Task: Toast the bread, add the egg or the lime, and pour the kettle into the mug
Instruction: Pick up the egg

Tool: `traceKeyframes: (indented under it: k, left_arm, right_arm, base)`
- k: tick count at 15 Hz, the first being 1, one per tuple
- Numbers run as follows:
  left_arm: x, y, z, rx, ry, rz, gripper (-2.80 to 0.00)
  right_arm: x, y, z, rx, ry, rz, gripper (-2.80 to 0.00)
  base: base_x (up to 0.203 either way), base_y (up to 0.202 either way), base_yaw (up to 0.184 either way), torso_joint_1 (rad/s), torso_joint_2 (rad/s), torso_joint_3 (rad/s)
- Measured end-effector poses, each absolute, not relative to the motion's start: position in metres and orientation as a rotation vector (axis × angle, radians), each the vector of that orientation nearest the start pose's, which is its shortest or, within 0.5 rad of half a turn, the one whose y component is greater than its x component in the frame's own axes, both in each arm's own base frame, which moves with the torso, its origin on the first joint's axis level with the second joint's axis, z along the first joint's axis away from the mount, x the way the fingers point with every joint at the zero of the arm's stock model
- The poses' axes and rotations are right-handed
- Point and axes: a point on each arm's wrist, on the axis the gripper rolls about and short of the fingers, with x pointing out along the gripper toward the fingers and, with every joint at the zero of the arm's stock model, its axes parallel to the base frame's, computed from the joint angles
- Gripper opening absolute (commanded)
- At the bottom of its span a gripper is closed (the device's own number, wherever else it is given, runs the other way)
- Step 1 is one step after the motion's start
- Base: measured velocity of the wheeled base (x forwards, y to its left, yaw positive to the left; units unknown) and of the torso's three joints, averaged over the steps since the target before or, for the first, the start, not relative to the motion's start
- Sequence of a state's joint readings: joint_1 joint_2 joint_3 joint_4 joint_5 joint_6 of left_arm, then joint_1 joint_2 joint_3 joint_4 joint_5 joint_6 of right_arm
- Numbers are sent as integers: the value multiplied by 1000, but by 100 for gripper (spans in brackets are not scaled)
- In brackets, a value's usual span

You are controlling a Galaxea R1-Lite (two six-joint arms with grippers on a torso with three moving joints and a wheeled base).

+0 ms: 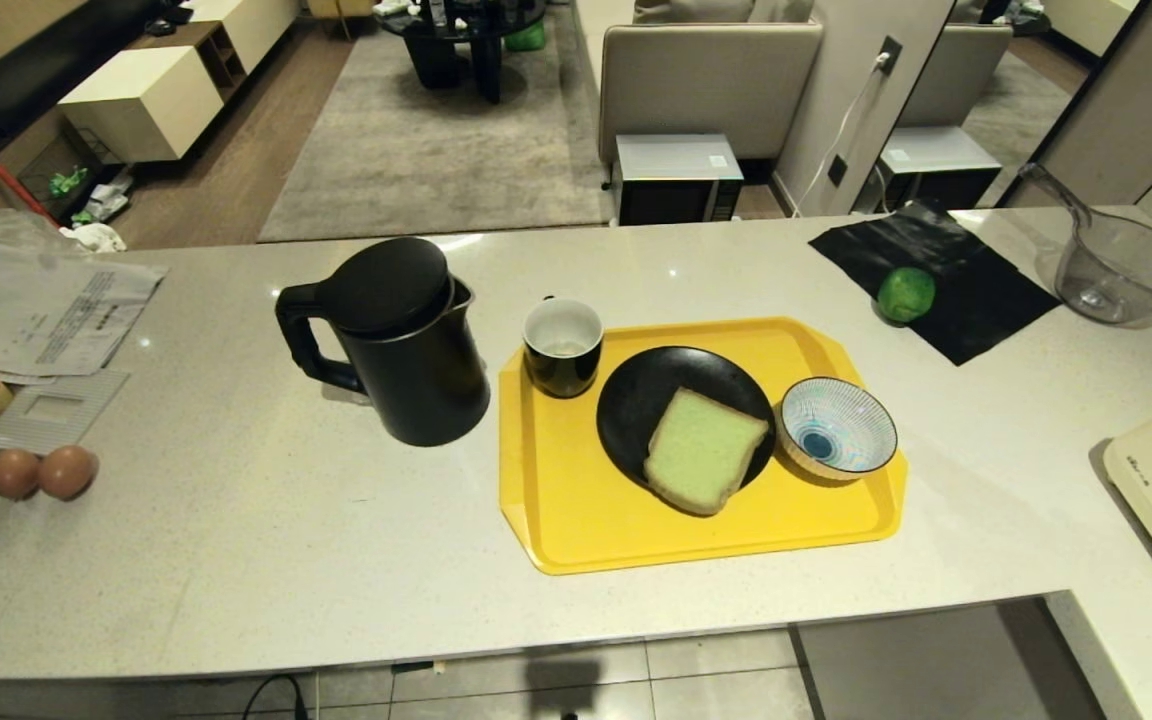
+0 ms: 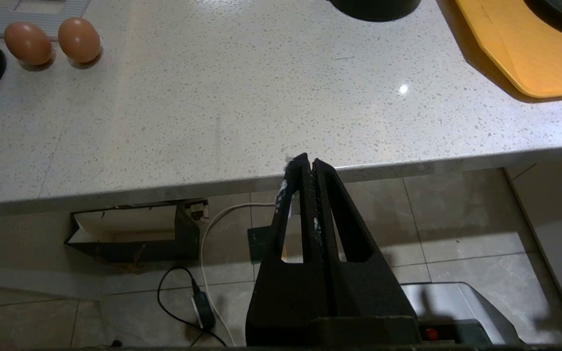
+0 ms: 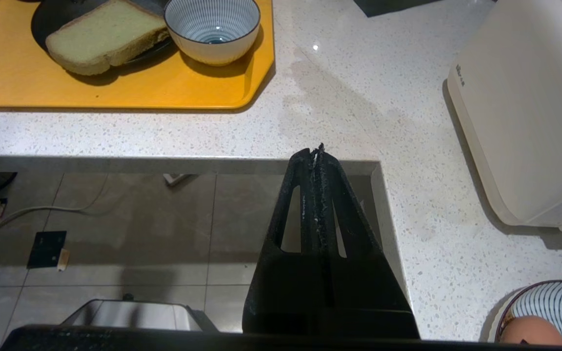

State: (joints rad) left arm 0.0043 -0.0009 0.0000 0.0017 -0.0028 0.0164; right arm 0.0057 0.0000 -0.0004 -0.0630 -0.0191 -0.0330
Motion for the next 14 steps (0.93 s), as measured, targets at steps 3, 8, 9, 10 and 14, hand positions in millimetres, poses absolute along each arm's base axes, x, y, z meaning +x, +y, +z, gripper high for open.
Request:
traceKeyframes:
  k: [3,8,9,10,14]
  left_arm:
    - [-23,0,75,17,1,1,-280]
    - [-23,0,75,17,1,1,-280]
    - [-23,0,75,16,1,1,-280]
    - [-23,0,75,18,1,1,-280]
    - [-23,0,75,24,1,0,-280]
  right_arm:
    - [-23,-1,82,-30,-67,-15,-280]
    - [-23,-1,82,-30,-66,-14,-280]
    - [-23,-1,82,-31,-66,-13,-280]
    - [-23,-1,82,-31,-66,-12,-280]
    - [-23,-1,82,-22,-67,-15,-280]
  base:
    - [0,0,0,0,0,0]
    - [0,0,0,0,0,0]
    - [0,0,0,0,0,0]
    - [0,0,0,0,0,0]
    - [0,0,0,0,0,0]
